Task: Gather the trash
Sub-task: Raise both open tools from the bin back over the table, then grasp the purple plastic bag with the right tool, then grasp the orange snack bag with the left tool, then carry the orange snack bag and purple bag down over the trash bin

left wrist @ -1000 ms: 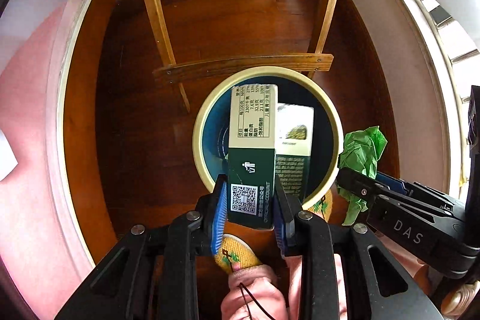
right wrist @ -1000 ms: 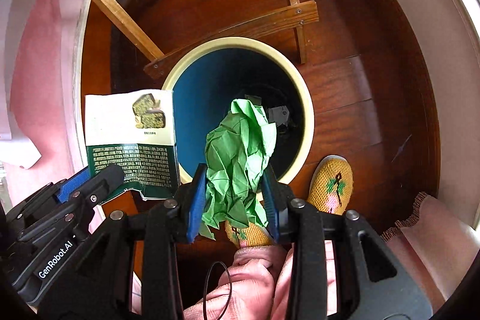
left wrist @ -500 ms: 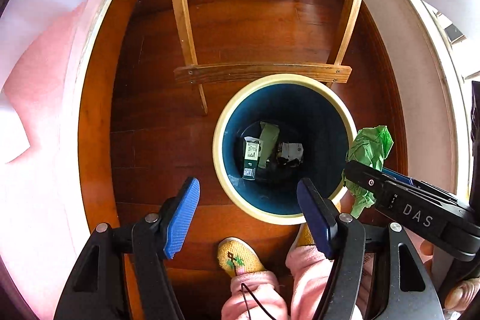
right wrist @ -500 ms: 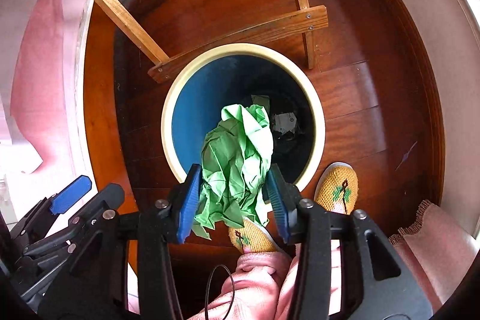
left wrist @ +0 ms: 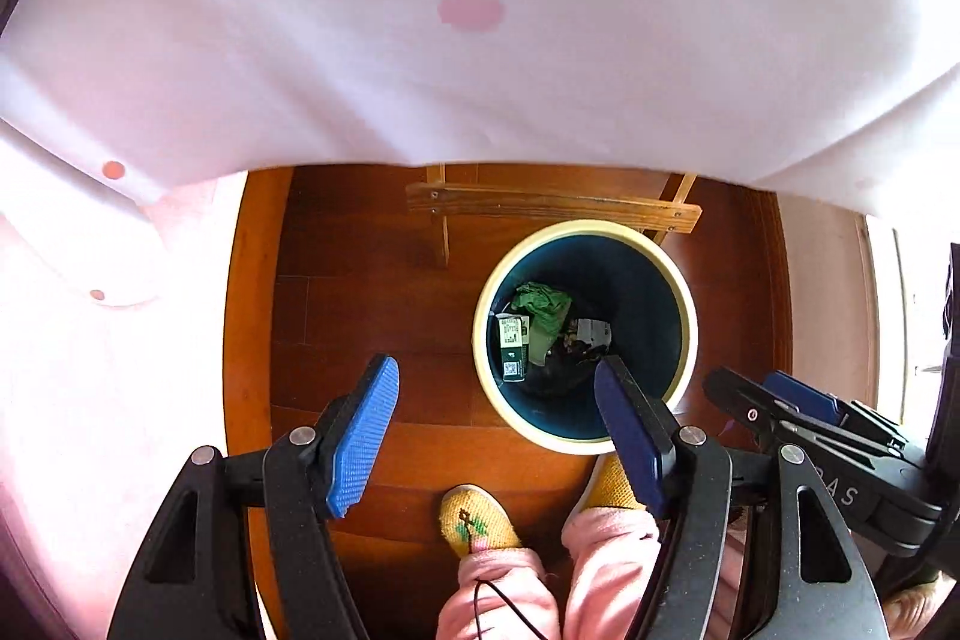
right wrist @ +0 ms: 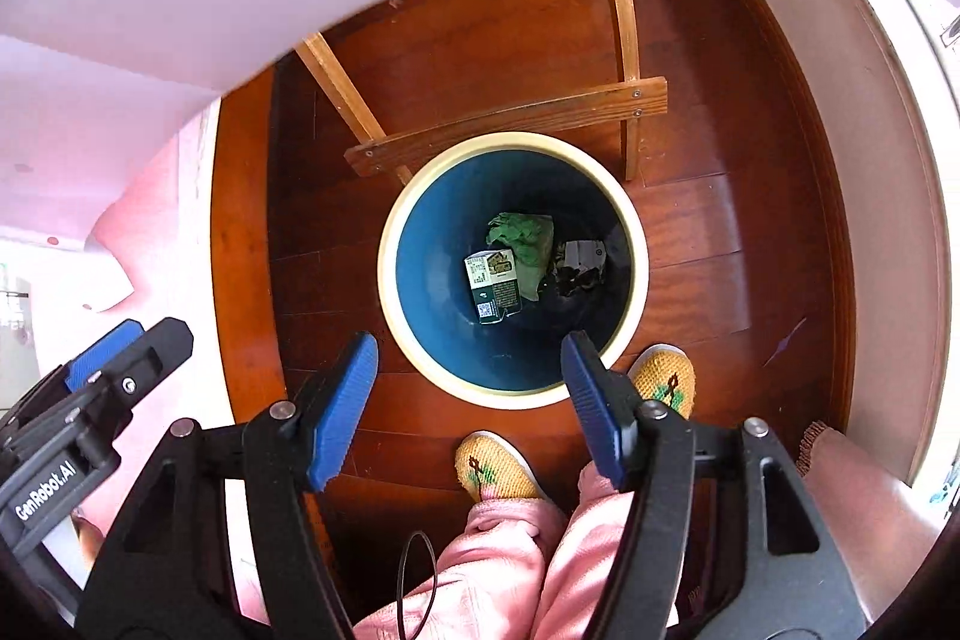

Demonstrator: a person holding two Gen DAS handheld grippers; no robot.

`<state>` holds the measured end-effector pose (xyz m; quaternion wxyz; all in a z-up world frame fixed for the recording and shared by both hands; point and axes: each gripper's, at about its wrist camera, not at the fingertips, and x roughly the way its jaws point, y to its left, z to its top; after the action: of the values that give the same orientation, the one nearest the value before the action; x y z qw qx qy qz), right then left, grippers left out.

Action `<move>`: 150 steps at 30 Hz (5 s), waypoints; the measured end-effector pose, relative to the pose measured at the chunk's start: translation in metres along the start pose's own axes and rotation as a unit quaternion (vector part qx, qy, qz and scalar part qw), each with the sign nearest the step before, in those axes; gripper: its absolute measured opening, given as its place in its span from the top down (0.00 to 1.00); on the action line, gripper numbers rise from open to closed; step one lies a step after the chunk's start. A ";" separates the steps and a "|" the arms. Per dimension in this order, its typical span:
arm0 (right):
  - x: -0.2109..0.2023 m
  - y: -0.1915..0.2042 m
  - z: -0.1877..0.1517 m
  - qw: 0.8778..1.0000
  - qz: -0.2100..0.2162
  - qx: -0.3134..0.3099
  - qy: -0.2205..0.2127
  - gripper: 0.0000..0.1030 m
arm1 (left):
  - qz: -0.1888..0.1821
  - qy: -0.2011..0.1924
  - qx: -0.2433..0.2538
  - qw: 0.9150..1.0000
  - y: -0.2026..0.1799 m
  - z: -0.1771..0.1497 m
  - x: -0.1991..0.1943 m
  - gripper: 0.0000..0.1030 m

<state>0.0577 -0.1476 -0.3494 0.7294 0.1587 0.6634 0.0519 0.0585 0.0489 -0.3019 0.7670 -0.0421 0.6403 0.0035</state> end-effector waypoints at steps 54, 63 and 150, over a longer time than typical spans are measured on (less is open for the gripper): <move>-0.421 0.060 0.237 0.943 -0.022 -0.153 -0.296 0.41 | -0.028 -0.217 0.129 0.967 -0.117 0.246 -0.358 0.25; -0.404 0.013 0.427 0.954 -0.008 -0.193 -0.229 0.42 | 0.002 -0.188 0.081 0.979 -0.175 0.372 -0.315 0.25; -0.325 -0.024 0.491 0.982 0.113 -0.106 -0.105 0.88 | -0.049 -0.163 0.090 0.981 -0.264 0.533 -0.255 0.98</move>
<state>0.5000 -0.3432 -0.0128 0.7972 0.1592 0.5516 0.1869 0.5511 -0.1647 0.0590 0.8609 -0.0030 0.5017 -0.0846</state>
